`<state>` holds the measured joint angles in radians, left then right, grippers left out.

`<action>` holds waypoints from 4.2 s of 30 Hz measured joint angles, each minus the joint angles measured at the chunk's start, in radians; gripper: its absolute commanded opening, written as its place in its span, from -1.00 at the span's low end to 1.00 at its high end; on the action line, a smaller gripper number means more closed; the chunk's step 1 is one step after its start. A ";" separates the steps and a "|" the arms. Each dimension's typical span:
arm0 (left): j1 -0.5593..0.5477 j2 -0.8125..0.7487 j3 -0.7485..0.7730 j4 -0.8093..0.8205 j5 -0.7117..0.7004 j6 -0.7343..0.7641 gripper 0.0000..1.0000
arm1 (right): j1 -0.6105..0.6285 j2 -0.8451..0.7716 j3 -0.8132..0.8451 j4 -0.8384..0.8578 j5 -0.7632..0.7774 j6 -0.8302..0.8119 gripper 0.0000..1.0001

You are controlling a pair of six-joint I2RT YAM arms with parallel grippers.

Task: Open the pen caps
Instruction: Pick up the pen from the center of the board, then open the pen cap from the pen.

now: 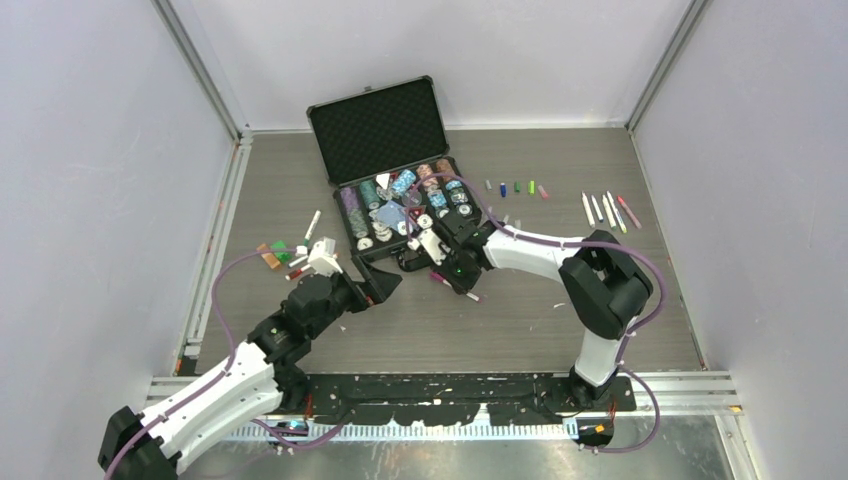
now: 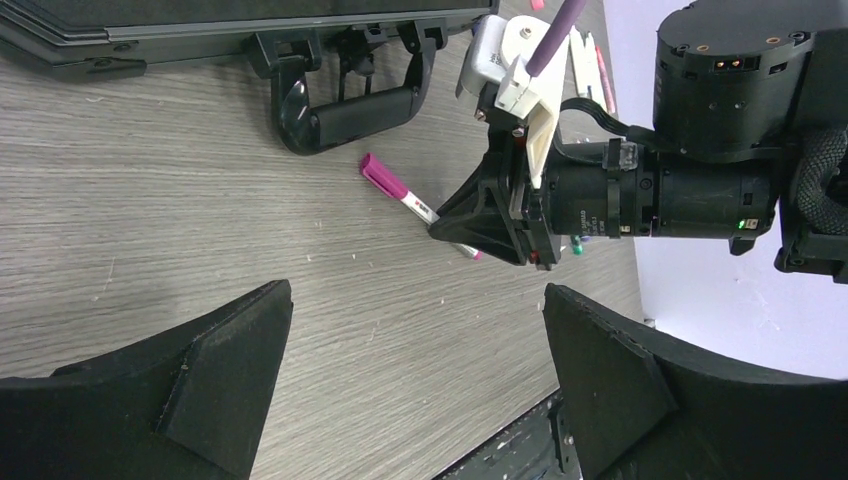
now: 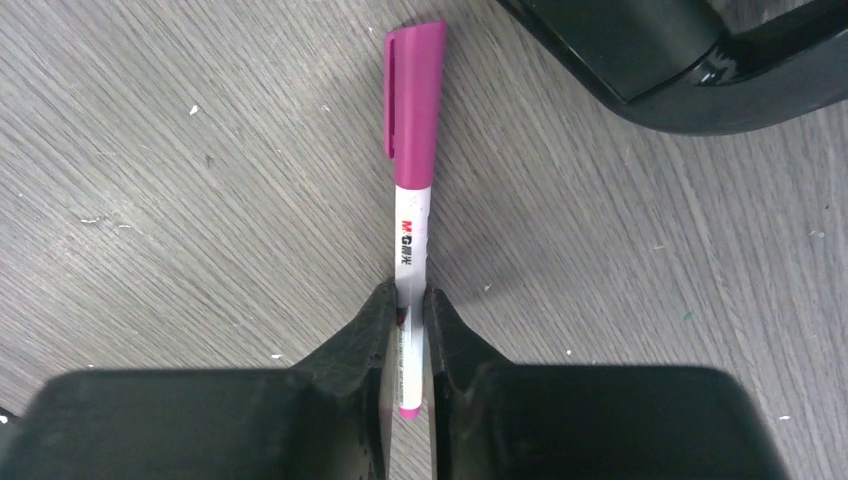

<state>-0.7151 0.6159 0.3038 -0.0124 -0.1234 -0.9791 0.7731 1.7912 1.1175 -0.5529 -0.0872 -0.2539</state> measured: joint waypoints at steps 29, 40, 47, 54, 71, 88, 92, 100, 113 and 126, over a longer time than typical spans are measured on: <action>0.000 0.533 -0.085 0.702 0.151 -0.302 0.42 | -0.190 -0.125 0.000 -0.072 -0.623 0.041 -0.99; 0.000 0.657 -0.027 0.846 0.192 -0.333 0.20 | -0.211 -0.126 0.000 -0.072 -0.757 0.076 -0.99; 0.000 0.669 -0.027 0.854 0.197 -0.344 0.01 | -0.212 -0.126 0.000 -0.072 -0.796 0.089 -0.99; 0.000 0.673 -0.026 0.854 0.197 -0.344 -0.41 | -0.212 -0.126 0.000 -0.072 -0.813 0.096 -0.99; -0.005 0.635 0.035 0.725 0.203 -0.240 -1.00 | -0.212 -0.122 0.000 -0.070 -0.821 0.101 -0.36; -0.056 0.605 0.080 0.645 0.172 -0.184 -1.00 | -0.221 -0.122 0.000 -0.081 -0.824 0.107 -0.25; -0.063 0.610 0.095 0.639 0.169 -0.175 -1.00 | -0.226 -0.122 0.000 -0.080 -0.833 0.119 -0.24; -0.076 0.639 0.111 0.647 0.169 -0.172 -1.00 | -0.228 -0.123 0.000 -0.060 -0.834 0.142 -0.89; -0.035 0.448 0.079 0.556 0.016 -0.171 -1.00 | -0.208 -0.137 0.037 -0.088 -0.849 0.029 -0.99; 0.181 0.273 0.089 0.511 0.062 -0.106 -1.00 | -0.381 -0.320 -0.020 -0.318 -0.644 -0.152 -0.99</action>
<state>-0.5339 0.8890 0.3927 0.4988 -0.0612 -1.0847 0.3920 1.4712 1.0973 -0.8711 -0.7307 -0.4057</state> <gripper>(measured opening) 0.112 0.148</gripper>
